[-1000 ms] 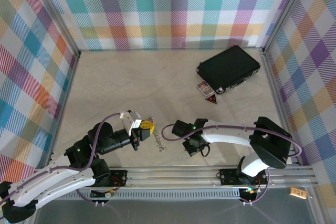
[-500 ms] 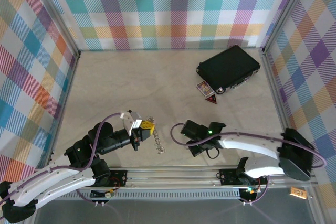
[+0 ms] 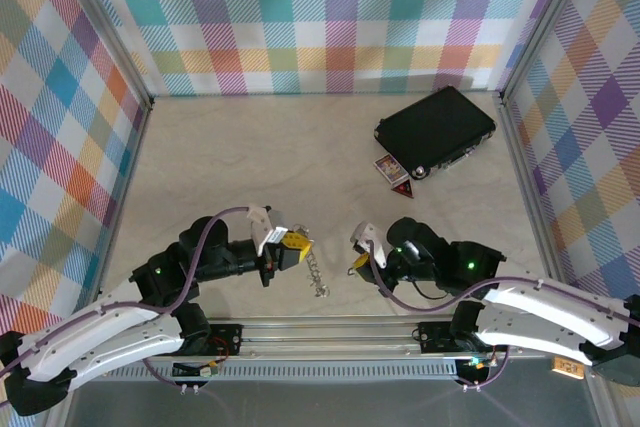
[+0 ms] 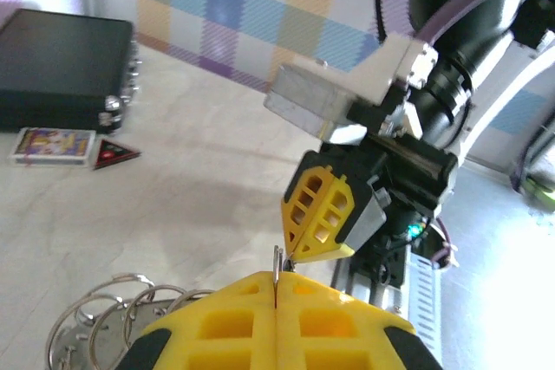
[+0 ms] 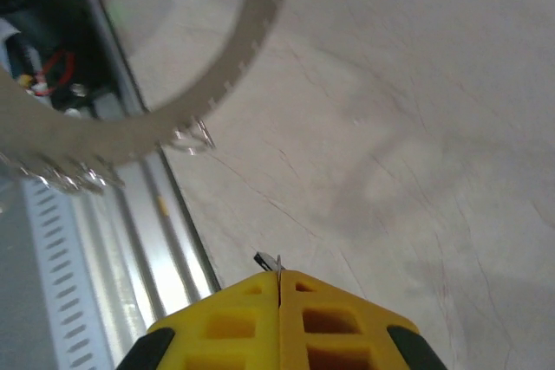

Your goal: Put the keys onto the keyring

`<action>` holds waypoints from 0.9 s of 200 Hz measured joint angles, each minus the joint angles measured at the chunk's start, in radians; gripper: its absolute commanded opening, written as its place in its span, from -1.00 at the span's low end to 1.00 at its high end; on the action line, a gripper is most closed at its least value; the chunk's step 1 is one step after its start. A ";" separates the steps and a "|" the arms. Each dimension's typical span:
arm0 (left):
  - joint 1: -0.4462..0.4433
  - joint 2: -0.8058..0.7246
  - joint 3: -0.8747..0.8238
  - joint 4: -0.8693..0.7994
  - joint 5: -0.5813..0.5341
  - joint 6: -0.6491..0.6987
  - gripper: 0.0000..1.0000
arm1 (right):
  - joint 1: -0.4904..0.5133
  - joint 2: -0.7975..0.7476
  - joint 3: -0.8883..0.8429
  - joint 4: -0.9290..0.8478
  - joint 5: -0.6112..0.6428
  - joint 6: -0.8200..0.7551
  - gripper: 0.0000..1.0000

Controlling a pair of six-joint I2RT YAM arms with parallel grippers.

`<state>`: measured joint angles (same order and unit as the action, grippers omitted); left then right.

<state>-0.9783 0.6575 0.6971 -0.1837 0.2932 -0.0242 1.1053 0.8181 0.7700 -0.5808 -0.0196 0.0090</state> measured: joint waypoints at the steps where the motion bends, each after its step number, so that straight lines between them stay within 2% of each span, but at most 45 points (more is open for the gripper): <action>1: 0.000 0.002 0.002 0.000 0.003 0.002 -1.00 | 0.000 0.000 0.002 0.000 -0.002 -0.002 -1.00; 39: 0.000 0.065 0.095 -0.061 0.098 0.105 -1.00 | 0.000 -0.024 0.069 -0.012 -0.067 -0.127 -1.00; 94: 0.000 0.147 0.208 -0.180 0.144 0.224 -1.00 | 0.000 -0.016 0.158 -0.042 -0.132 -0.237 -1.00; 180: 0.000 0.161 0.211 -0.217 0.179 0.265 -1.00 | -0.006 -0.004 0.213 -0.048 -0.217 -0.302 -1.00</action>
<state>-0.9783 0.8181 0.9077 -0.4007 0.4721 0.2409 1.0992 0.8139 0.9833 -0.6289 -0.2363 -0.2928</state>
